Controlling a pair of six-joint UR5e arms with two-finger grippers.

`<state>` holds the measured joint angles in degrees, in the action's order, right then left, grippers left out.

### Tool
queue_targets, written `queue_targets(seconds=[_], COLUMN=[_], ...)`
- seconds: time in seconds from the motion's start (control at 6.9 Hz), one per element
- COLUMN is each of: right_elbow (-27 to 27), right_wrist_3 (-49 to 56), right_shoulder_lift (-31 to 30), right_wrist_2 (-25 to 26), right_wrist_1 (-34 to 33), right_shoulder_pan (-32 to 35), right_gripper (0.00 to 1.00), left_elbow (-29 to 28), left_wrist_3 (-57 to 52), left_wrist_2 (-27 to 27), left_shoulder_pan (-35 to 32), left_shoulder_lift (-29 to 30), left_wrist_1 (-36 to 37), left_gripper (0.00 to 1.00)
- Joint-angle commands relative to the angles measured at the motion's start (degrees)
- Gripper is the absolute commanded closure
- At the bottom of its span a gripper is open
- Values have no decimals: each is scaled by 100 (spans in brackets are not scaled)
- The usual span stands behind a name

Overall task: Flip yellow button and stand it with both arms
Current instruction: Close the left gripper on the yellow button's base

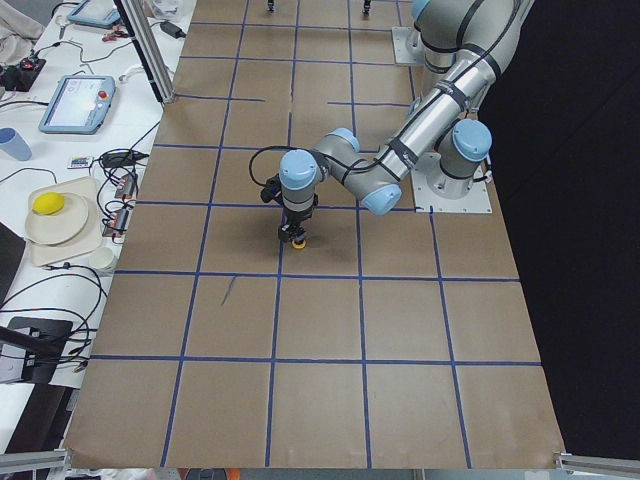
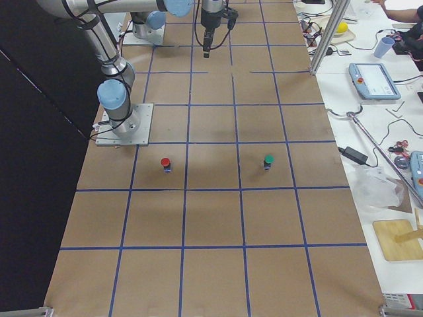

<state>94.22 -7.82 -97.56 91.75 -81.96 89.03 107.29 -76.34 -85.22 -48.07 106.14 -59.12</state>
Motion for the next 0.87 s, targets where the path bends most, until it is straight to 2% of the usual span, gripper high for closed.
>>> queue_targets(seconds=[0.0, 0.43, 0.58, 0.72], right_elbow=[0, -17, 0, -9], right_wrist_3=[9, 9, 9, 61], right_shoulder_lift=[0, 0, 17, 0], right_wrist_2=[9, -17, -26, -9], right_wrist_1=[5, -47, -335, -347], right_shoulder_pan=[0, -52, -88, -114], right_gripper=[0, 0, 0, 0], left_elbow=[-6, 29, 29, 29], left_wrist_3=[-13, -13, -30, -31], left_wrist_2=[14, -56, -74, -109], left_shoulder_pan=[0, -62, -88, -114], left_shoulder_lift=[143, 152, 152, 161], left_wrist_1=[67, 49, 41, 41], left_gripper=[3, 3, 3, 3])
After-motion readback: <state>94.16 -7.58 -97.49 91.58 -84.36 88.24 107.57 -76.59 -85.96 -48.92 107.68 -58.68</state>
